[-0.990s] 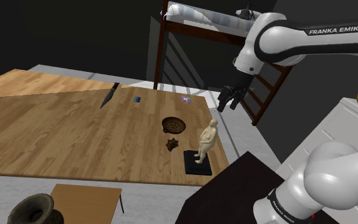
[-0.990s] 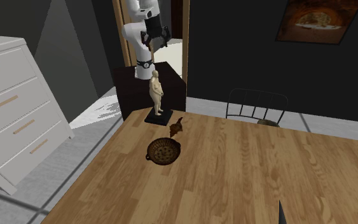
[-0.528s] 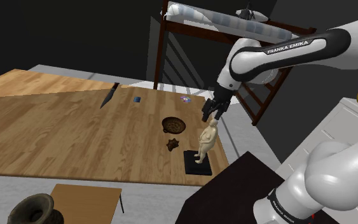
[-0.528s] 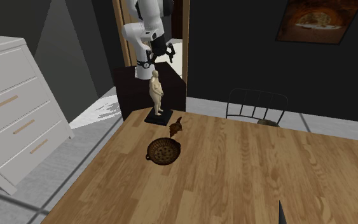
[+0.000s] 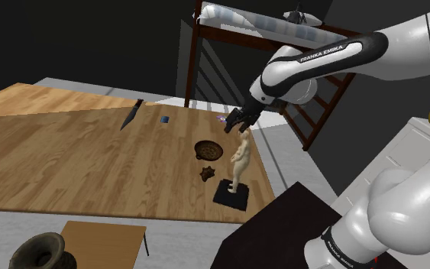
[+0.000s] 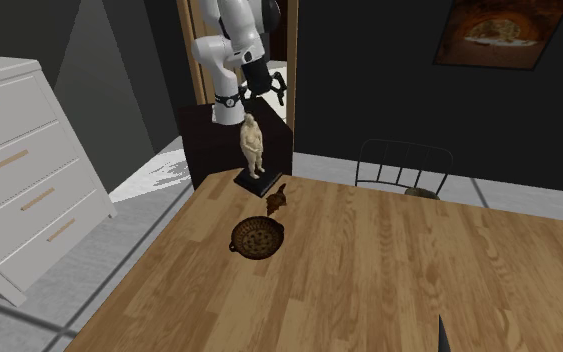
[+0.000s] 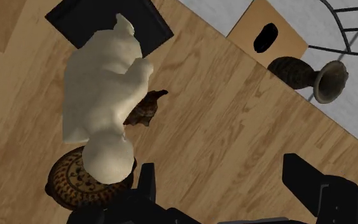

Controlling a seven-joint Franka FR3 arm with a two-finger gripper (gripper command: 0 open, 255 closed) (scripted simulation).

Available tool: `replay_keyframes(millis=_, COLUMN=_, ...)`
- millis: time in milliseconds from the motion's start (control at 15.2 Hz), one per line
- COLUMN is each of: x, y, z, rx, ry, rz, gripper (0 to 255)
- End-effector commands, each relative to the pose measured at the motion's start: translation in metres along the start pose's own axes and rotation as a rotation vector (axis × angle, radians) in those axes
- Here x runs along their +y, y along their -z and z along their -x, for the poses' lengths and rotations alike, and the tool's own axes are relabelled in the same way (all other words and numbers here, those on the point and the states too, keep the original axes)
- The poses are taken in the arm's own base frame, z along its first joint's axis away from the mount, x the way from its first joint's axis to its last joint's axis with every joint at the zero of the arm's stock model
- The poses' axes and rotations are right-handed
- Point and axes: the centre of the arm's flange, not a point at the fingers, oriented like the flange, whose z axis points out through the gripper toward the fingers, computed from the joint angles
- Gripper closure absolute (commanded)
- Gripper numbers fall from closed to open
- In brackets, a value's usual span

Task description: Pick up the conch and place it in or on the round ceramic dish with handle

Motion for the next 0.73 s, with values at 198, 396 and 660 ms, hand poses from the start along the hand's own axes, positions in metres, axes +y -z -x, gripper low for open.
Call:
replay_keyframes(millis=198, x=0.010, y=-0.038, z=-0.008, rx=-0.022, ry=-0.057, rz=0.004, gripper=0)
replay_keyframes(millis=396, x=0.021, y=-0.075, z=-0.017, rx=-0.027, ry=-0.114, rz=0.011, gripper=0)
replay_keyframes(millis=660, x=0.038, y=-0.124, z=-0.027, rx=-0.033, ry=-0.189, rz=0.020, gripper=0)
